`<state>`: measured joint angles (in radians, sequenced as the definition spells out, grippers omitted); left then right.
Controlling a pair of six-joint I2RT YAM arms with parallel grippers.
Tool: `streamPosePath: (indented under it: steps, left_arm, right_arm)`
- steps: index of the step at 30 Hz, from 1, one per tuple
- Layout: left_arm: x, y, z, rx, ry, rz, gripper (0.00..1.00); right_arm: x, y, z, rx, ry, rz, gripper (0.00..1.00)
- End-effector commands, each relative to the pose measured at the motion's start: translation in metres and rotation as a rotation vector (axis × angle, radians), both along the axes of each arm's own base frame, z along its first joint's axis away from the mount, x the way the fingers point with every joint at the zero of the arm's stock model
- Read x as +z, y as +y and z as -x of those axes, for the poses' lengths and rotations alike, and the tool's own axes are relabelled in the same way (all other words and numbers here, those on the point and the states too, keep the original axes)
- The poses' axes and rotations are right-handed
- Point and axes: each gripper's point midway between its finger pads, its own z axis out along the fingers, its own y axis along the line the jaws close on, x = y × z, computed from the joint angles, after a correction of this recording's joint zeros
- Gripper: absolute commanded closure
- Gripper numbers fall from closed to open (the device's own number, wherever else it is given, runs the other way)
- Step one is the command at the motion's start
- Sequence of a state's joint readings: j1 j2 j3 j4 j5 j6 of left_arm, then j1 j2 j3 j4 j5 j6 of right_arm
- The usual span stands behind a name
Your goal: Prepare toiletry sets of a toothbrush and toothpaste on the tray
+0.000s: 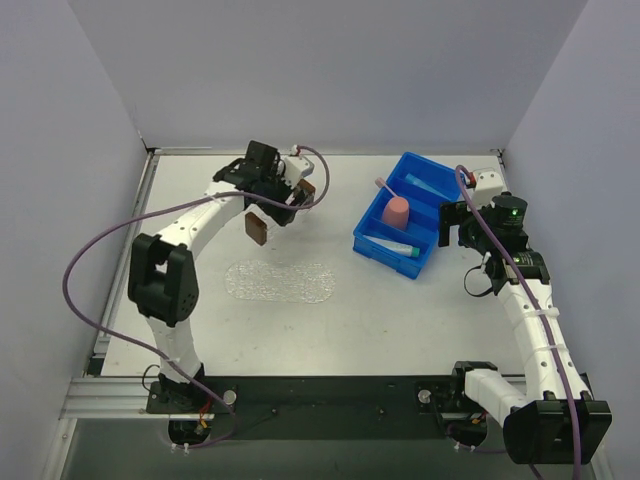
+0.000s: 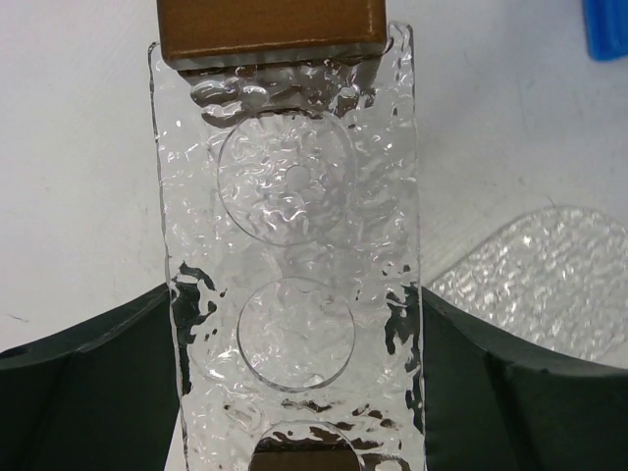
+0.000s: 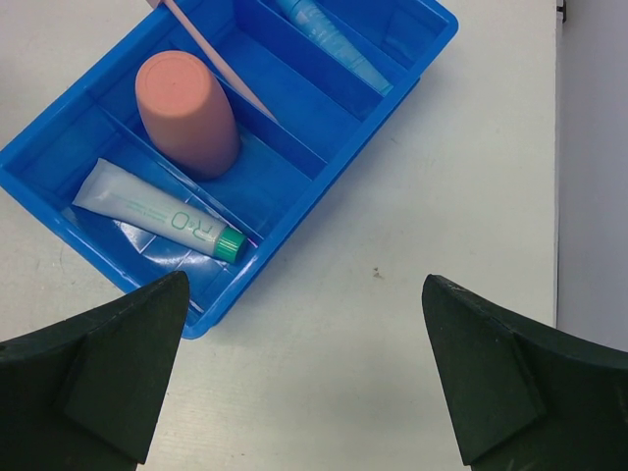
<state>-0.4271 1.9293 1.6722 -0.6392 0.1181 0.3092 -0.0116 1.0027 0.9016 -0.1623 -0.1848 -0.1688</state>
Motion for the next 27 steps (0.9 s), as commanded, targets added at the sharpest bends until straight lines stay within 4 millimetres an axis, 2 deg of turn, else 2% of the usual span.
streamPosePath:
  steps: [1, 2, 3, 4, 5, 6, 8, 10, 11, 13, 15, 27]
  left_arm:
    - [0.024, -0.001, 0.039, -0.319, -0.037, 0.079, 0.51]
    - [0.02, 0.003, 0.052, -0.364, -0.012, 0.08, 0.52]
    - [0.027, 0.007, 0.058, -0.437, -0.052, 0.077, 0.52]
    - [0.027, 0.01, 0.065, -0.469, -0.059, 0.076, 0.52]
    - [0.014, 0.015, 0.078, -0.5, -0.03, 0.07, 0.53]
    - [0.021, 0.019, 0.083, -0.554, -0.074, 0.052, 0.53]
    - [0.014, 0.023, 0.103, -0.615, -0.048, 0.07, 0.53]
    - [0.019, 0.026, 0.113, -0.69, -0.073, 0.086, 0.52]
    - [0.015, 0.029, 0.127, -0.723, -0.036, 0.103, 0.53]
    - [0.015, 0.041, 0.138, -0.803, -0.056, 0.112, 0.53]
    - [0.017, 0.039, 0.151, -0.908, -0.107, 0.178, 0.52]
    - [-0.021, 0.039, 0.155, -0.954, -0.125, 0.216, 0.51]
  right_arm:
    - [0.012, 0.003, -0.003, 0.016, -0.032, 0.0, 0.0]
    - [0.012, 0.004, -0.003, 0.018, -0.032, -0.001, 0.0]
    - [0.012, 0.004, -0.003, 0.018, -0.032, -0.001, 0.0]
    - [0.012, 0.004, -0.003, 0.018, -0.032, -0.001, 0.0]
    - [0.012, 0.004, -0.003, 0.019, -0.031, -0.002, 0.0]
    - [0.012, 0.011, -0.003, 0.04, -0.032, -0.002, 0.0]
    - [0.011, 0.012, -0.003, 0.045, -0.028, -0.003, 0.0]
    - [0.01, 0.012, -0.003, 0.044, -0.026, -0.002, 0.0]
    - [0.01, 0.012, -0.003, 0.044, -0.026, -0.002, 0.0]
    - [0.01, 0.012, -0.003, 0.044, -0.026, -0.002, 0.0]
    - [0.011, 0.012, -0.003, 0.042, -0.028, -0.002, 0.0]
    - [0.008, 0.012, -0.003, 0.044, -0.017, -0.001, 0.0]
